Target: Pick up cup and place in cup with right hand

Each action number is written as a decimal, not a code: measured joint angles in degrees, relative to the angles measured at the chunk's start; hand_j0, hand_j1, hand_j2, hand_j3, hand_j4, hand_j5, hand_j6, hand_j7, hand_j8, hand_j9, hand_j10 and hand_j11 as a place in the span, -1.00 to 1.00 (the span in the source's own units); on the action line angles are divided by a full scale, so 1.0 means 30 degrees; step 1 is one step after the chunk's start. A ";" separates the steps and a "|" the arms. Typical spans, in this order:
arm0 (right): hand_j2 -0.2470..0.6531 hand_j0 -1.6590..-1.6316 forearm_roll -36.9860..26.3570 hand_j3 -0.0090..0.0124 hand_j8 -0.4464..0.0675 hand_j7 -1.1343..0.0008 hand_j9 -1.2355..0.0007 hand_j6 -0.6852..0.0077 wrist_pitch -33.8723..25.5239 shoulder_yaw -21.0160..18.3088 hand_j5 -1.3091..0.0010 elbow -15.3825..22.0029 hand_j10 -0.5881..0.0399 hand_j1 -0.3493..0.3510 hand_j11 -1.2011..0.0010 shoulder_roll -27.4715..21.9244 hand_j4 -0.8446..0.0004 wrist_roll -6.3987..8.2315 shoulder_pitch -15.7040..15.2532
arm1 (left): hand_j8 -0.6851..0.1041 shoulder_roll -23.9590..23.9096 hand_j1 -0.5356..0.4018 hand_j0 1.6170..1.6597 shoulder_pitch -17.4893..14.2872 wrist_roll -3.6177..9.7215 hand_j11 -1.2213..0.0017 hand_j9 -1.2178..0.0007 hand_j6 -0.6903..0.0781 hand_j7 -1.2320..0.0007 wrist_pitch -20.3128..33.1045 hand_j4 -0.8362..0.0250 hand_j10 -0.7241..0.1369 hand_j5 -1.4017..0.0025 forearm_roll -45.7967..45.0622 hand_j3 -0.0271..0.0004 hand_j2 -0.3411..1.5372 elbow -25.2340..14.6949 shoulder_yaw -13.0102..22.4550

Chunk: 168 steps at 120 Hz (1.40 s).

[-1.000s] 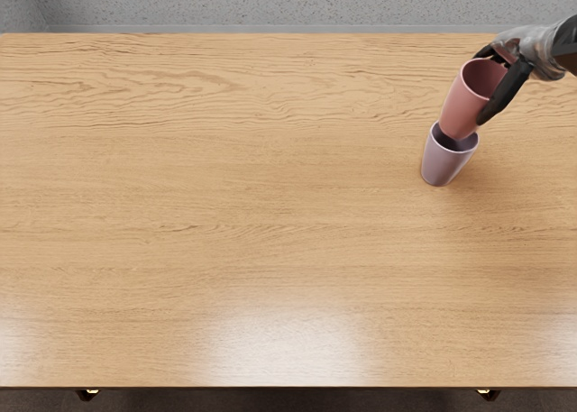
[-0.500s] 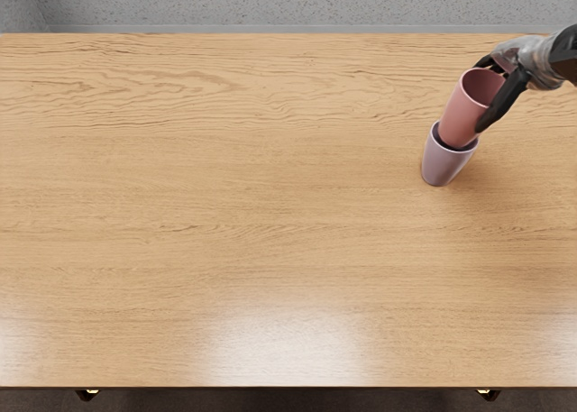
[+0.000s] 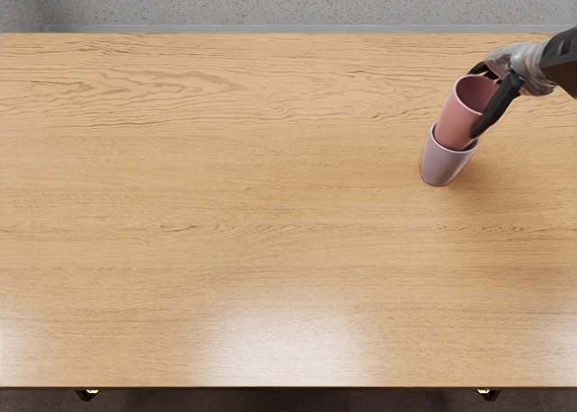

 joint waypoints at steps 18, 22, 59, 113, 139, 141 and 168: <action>-0.66 -0.67 -0.0017 -0.16 0.35 0.51 0.53 0.67 0.0314 0.0059 0.55 -0.0157 0.32 -0.55 0.51 0.0088 0.63 -0.0007 -0.0041 | 0.74 0.0000 0.89 0.92 0.0000 0.0000 1.00 1.00 0.80 1.00 -0.0002 0.94 0.68 1.00 -0.0002 0.97 -0.64 0.0000 0.0001; -0.63 -0.71 -0.0011 -0.16 0.39 0.58 0.59 0.70 0.0341 0.0066 0.61 -0.0171 0.39 -0.60 0.57 0.0095 0.67 -0.0007 -0.0050 | 0.74 0.0000 0.89 0.92 0.0007 0.0000 1.00 1.00 0.80 1.00 0.0000 0.94 0.68 1.00 -0.0001 0.97 -0.64 0.0000 0.0001; -0.50 -0.88 0.0294 -0.16 0.57 0.86 0.86 0.84 0.0432 0.0085 0.87 -0.0128 0.69 -0.84 0.86 0.0108 0.87 -0.0008 0.0056 | 0.74 0.0000 0.89 0.92 0.0136 0.0000 1.00 1.00 0.80 1.00 -0.0002 0.94 0.68 1.00 -0.0002 0.97 -0.64 0.0000 -0.0001; -0.47 -0.92 0.3247 -0.16 0.61 0.93 0.93 0.88 0.1466 0.4318 0.93 0.2079 0.77 -0.90 0.93 -0.0067 0.92 -0.0009 0.0510 | 0.74 0.0000 0.89 0.92 0.0908 0.0000 1.00 1.00 0.80 1.00 -0.0003 0.94 0.68 1.00 0.0001 0.97 -0.64 0.0000 -0.0166; -0.47 -0.93 0.5084 -0.16 0.62 0.93 0.94 0.89 0.3231 0.8826 0.94 0.4888 0.77 -0.90 0.93 -0.0163 0.92 -0.0009 -0.2213 | 0.74 0.0000 0.89 0.92 0.0908 0.0001 1.00 1.00 0.80 1.00 0.0000 0.94 0.68 1.00 0.0002 0.97 -0.64 0.0000 -0.0166; -0.47 -0.93 0.5180 -0.16 0.62 0.93 0.94 0.89 0.3415 0.9210 0.94 0.5126 0.77 -0.90 0.93 -0.0224 0.92 -0.0009 -0.2493 | 0.74 0.0000 0.89 0.92 0.0908 0.0001 1.00 1.00 0.80 1.00 -0.0001 0.94 0.68 1.00 0.0002 0.97 -0.64 0.0000 -0.0163; -0.47 -0.93 0.7874 -0.16 0.61 0.92 0.93 0.88 0.7681 1.2474 0.93 0.7508 0.77 -0.89 0.93 -0.2132 0.92 -0.0008 -0.5596 | 0.74 0.0000 0.89 0.92 0.0908 0.0001 1.00 1.00 0.80 1.00 -0.0002 0.94 0.68 1.00 0.0003 0.97 -0.64 0.0000 -0.0164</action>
